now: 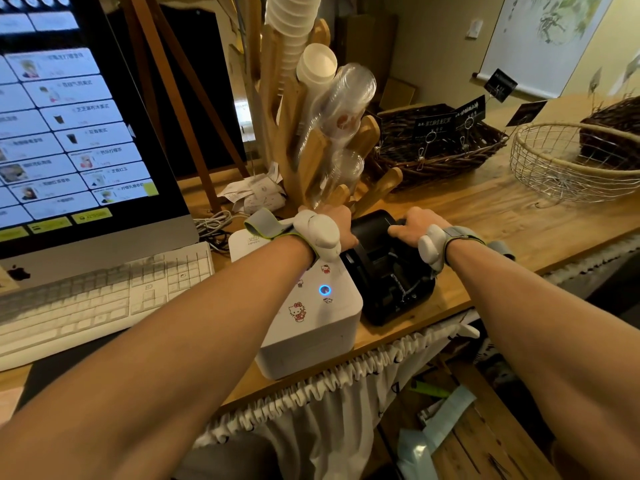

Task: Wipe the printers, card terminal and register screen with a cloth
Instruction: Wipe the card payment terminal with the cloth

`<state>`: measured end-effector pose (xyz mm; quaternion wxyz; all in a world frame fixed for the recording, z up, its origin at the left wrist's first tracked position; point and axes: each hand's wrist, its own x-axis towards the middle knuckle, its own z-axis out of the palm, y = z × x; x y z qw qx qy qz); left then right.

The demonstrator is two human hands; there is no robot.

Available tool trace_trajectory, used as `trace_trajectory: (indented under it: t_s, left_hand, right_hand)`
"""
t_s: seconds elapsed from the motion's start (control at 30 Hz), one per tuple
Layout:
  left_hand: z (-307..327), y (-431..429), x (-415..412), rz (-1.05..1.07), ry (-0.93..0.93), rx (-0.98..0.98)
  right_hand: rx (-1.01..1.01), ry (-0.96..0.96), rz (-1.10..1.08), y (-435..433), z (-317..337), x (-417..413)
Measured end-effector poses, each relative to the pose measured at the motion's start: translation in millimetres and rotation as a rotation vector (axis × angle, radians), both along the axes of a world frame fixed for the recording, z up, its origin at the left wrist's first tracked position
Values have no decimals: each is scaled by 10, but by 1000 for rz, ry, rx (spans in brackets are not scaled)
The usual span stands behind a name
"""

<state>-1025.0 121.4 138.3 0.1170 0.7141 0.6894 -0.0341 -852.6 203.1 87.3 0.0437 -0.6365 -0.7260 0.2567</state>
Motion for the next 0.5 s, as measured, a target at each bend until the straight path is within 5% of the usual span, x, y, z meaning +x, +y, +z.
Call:
trace_trajectory:
  t_s: [0.5]
  left_hand:
    - [4, -96, 54, -22, -3, -48]
  right_hand:
    - [34, -105, 56, -256, 22, -88]
